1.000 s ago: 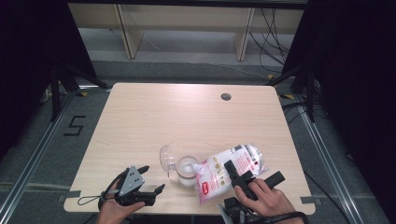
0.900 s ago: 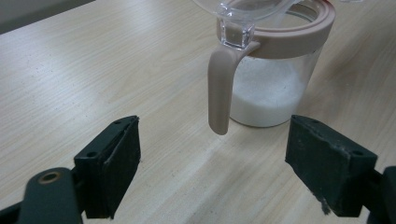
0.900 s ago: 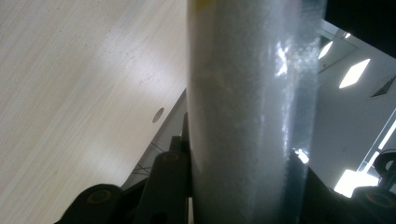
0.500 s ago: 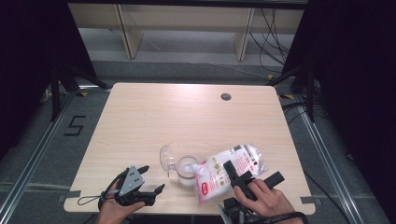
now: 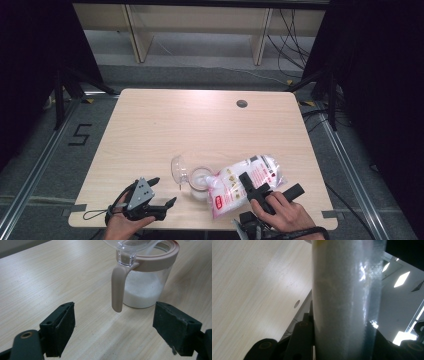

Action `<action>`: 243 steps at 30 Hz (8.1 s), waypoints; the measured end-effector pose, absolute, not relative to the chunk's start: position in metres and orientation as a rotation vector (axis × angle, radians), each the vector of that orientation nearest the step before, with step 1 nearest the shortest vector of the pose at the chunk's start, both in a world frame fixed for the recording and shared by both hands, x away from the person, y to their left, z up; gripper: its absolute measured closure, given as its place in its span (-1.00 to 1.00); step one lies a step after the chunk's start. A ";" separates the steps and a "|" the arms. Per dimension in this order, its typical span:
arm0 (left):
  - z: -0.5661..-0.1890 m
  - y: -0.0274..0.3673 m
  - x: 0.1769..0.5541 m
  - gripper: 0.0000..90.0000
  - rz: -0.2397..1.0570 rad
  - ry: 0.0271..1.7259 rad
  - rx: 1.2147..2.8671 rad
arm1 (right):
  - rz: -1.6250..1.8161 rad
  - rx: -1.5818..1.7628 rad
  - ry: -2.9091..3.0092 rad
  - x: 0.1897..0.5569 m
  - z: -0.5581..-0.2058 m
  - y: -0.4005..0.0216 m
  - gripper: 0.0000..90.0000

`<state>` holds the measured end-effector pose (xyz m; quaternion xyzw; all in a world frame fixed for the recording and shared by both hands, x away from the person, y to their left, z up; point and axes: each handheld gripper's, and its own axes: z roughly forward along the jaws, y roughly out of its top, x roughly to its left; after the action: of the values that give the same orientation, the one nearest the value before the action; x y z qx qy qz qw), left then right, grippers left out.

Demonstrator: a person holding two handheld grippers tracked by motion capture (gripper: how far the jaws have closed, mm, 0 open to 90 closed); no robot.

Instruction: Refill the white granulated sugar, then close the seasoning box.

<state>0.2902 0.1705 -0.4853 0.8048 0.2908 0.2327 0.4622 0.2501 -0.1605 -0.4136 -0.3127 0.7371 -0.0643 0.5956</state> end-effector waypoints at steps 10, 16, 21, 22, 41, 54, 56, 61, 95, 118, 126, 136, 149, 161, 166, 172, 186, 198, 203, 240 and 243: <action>-0.485 0.170 0.289 -0.61 0.565 0.742 1.976 | -0.054 -0.676 1.726 0.251 -0.411 -0.166 0.70; -0.486 0.170 0.289 -0.61 0.564 0.746 1.970 | 0.003 -0.642 1.739 0.253 -0.413 -0.172 0.70; -0.486 0.169 0.288 -0.61 0.559 0.746 1.966 | 0.003 -0.640 1.720 0.255 -0.414 -0.174 0.71; -0.486 0.169 0.289 -0.61 0.561 0.738 1.967 | 0.003 -0.632 1.713 0.255 -0.415 -0.175 0.71; -0.486 0.170 0.289 -0.61 0.562 0.745 1.963 | 0.203 -0.584 1.820 0.261 -0.417 -0.171 0.71; -0.486 0.170 0.289 -0.61 0.562 0.749 1.960 | 0.375 -0.448 1.907 0.272 -0.422 -0.185 0.72; -0.486 0.170 0.289 -0.61 0.560 0.751 1.958 | 0.384 -0.423 1.926 0.272 -0.423 -0.187 0.72; -0.486 0.170 0.289 -0.61 0.564 0.746 1.961 | 0.451 -0.385 1.933 0.277 -0.422 -0.190 0.72; -0.486 0.170 0.291 -0.61 0.577 0.717 1.986 | 1.057 0.268 2.112 0.340 -0.458 -0.213 0.76; -0.486 0.169 0.289 -0.61 0.562 0.743 1.959 | 1.217 0.635 2.112 0.337 -0.470 -0.246 0.75; -0.486 0.169 0.289 -0.61 0.564 0.742 1.969 | 1.261 0.745 2.060 0.331 -0.473 -0.262 0.71; -0.486 0.170 0.290 -0.61 0.574 0.735 1.979 | 1.304 0.862 2.015 0.318 -0.468 -0.267 0.22; -0.485 0.170 0.291 -0.61 0.579 0.731 1.980 | 1.290 1.031 1.944 0.285 -0.461 -0.270 -0.16; -0.485 0.167 0.291 -0.61 0.555 0.747 1.967 | 1.258 1.065 1.958 0.263 -0.463 -0.274 -0.21; -0.484 0.168 0.292 -0.61 0.563 0.746 1.968 | 1.258 1.097 1.971 0.257 -0.466 -0.276 -0.28; -0.482 0.169 0.290 -0.61 0.556 0.743 1.959 | 1.239 1.078 2.011 0.251 -0.467 -0.277 -0.34; -0.477 0.168 0.289 -0.54 0.541 0.750 1.927 | 1.203 1.090 2.041 0.241 -0.471 -0.279 -0.35; -0.469 0.171 0.288 0.49 0.512 0.720 1.888 | 1.173 1.074 2.053 0.242 -0.473 -0.279 -0.34; -0.466 0.171 0.286 0.88 0.529 0.689 1.872 | 1.163 1.074 2.048 0.243 -0.472 -0.279 -0.33; -0.445 0.145 0.292 0.99 0.548 0.611 1.873 | 1.141 1.042 2.047 0.243 -0.472 -0.278 -0.32; -0.445 0.144 0.292 0.98 0.546 0.600 1.880 | 1.146 1.057 2.059 0.243 -0.472 -0.277 -0.32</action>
<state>0.2920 0.1439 -0.4451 0.7842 0.2503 0.2277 0.5201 0.2429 -0.2770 -0.4725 0.3935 0.7662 0.4265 0.2759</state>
